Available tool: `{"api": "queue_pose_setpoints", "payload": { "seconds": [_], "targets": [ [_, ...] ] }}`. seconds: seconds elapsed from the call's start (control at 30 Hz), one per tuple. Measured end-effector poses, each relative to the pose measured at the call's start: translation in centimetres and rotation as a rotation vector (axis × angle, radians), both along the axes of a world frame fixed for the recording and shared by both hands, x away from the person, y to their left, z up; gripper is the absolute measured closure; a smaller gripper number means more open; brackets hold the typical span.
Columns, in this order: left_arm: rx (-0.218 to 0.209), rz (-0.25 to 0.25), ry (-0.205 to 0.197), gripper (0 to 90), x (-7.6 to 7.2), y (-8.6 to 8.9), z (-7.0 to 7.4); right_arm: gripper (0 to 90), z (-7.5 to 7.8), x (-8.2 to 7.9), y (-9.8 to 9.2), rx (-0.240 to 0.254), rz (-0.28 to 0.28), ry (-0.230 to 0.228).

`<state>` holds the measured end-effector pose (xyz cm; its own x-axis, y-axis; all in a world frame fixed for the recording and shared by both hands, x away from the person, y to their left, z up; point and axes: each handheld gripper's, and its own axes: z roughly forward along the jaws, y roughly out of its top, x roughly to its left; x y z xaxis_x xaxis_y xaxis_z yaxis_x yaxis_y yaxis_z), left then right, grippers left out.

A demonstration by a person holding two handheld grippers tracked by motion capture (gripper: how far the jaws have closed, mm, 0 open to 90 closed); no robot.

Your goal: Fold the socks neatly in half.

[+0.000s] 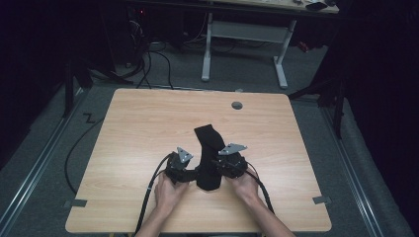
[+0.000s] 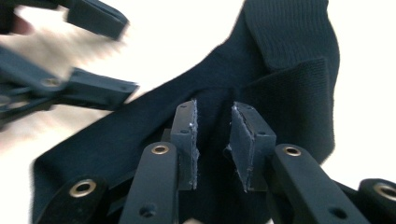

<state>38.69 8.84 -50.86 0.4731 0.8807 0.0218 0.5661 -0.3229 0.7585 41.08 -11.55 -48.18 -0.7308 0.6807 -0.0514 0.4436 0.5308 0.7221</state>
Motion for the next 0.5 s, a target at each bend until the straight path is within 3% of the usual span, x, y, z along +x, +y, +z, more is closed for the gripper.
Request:
{"api": "queue_pose_setpoints", "payload": {
  "seconds": [0.07, 0.1, 0.17, 0.3, 0.37, 0.5],
  "targets": [
    [-0.001, 0.001, 0.000, 29.3, 0.1, -0.1, 0.0, 70.7, -0.4, 0.5, 0.1, -0.019, -0.011, 0.012],
    [0.000, 0.002, -0.002, 29.3, 0.2, -0.2, 0.0, 72.0, -1.0, 1.3, 0.3, -0.084, -0.034, 0.000],
    [-0.001, 0.003, -0.002, 29.3, 0.2, -0.3, 0.0, 72.0, -1.3, 1.9, -0.1, -0.069, -0.038, 0.008],
    [-0.001, 0.006, -0.002, 29.3, 0.3, -0.3, 0.0, 71.5, -1.0, 2.7, -0.5, -0.092, -0.051, 0.010],
    [-0.001, 0.008, -0.002, 29.3, 0.2, -0.3, 0.0, 70.3, -0.6, 2.7, -0.6, -0.066, -0.054, 0.017],
    [-0.002, 0.009, -0.002, 29.3, 0.2, -0.4, 0.0, 68.4, 0.2, 1.4, -0.3, 0.006, -0.020, 0.015]
  ]
}}
